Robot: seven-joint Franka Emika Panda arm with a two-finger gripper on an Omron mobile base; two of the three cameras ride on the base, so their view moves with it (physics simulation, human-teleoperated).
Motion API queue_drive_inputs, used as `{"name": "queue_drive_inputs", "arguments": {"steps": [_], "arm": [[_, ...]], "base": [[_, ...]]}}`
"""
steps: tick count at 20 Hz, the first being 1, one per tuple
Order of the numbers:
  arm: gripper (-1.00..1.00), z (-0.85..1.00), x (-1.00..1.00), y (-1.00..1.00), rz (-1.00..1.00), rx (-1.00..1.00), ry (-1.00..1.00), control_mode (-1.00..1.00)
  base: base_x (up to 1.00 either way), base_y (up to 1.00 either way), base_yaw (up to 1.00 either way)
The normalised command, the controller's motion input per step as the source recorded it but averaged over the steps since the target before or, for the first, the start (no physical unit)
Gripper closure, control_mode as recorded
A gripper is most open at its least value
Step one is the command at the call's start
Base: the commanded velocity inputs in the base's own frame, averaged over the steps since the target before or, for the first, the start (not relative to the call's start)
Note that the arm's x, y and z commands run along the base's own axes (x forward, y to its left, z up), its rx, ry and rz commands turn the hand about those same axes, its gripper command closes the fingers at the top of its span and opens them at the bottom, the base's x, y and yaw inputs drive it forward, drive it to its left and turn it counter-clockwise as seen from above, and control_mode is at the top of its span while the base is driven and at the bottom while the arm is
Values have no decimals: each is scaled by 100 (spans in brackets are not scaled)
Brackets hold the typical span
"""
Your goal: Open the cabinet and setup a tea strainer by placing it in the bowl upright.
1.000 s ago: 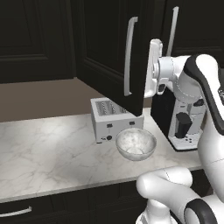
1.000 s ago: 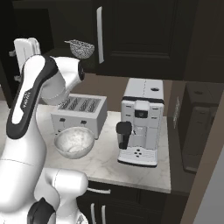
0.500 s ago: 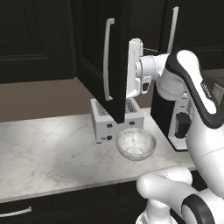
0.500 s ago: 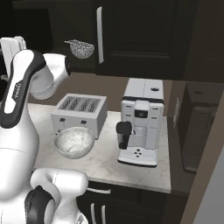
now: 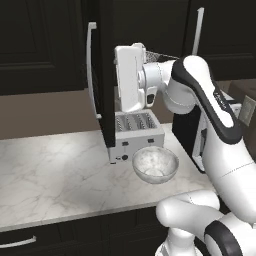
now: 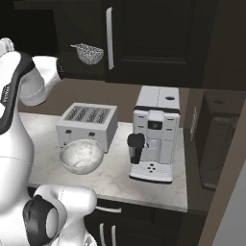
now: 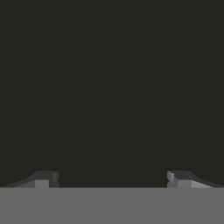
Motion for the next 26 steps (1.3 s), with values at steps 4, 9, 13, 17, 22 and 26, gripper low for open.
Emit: {"name": "queue_drive_inputs", "arguments": {"steps": [4, 9, 13, 17, 22, 26], "arm": [[-100, 0, 0, 26, 0, 0, 0, -100], [-100, -4, 0, 5, 0, -2, 0, -100], [-100, -1, 0, 2, 0, -1, 0, -100], [-100, 0, 0, -6, 0, -8, 0, -100], [-100, 0, 0, -46, 0, -17, -1, -100], [-100, 0, 0, -61, 0, -22, -6, -100]], "base": [[0, 0, 0], [0, 0, 0], [0, 0, 0], [0, 0, 0], [0, 0, 0], [0, 0, 0]]}}
